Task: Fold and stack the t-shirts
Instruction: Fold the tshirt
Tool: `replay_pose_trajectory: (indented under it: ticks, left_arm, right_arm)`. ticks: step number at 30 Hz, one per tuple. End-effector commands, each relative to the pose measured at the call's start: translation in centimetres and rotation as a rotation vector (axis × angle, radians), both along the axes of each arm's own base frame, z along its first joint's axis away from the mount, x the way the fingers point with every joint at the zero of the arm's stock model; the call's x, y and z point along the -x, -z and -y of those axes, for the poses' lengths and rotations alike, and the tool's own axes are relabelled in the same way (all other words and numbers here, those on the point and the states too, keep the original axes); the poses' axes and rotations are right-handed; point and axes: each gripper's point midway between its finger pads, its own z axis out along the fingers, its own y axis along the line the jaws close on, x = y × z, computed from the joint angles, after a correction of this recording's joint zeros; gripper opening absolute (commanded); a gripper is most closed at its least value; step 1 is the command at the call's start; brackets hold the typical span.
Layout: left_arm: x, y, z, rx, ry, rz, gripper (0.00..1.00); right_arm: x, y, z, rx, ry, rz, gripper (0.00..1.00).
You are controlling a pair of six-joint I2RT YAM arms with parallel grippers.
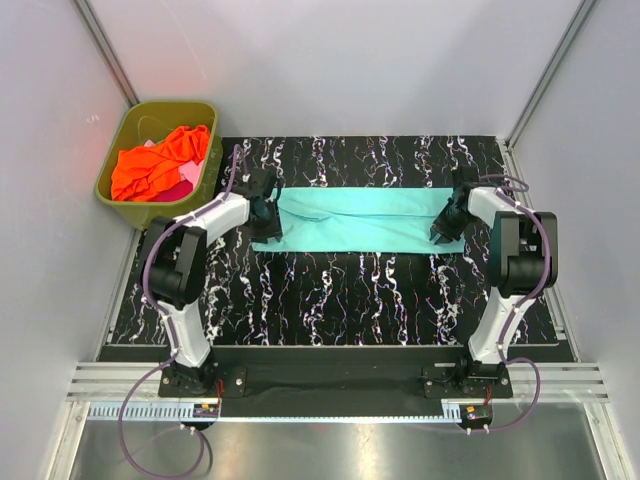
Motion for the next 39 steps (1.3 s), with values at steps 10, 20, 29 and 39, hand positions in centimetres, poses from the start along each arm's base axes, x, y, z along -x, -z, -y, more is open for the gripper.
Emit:
replay_pose_trajectory:
  ticks: [10,20,29,39]
  left_arm:
    - [-0.3,-0.4,-3.7,-0.151,-0.089,0.06,0.45]
    - [0.2,-8.5,-1.9,-0.01,0.005,0.215,0.48]
    - [3.0,-7.0,2.8,0.321,0.059,0.114,0.43]
    - [2.0,-1.8,-0.1,0.273,-0.116,0.056,0.3]
  right_arm:
    - [3.0,-1.3,3.8,0.182,0.024,-0.017,0.26]
    - [0.1,-8.5,-1.3,0.132,-0.17,0.25,0.32]
    - [-4.2,-14.3,-21.2,0.237,-0.807,0.638,0.54]
    - [-6.8,-10.7,-31.1,0.401,-1.108,0.715,0.49]
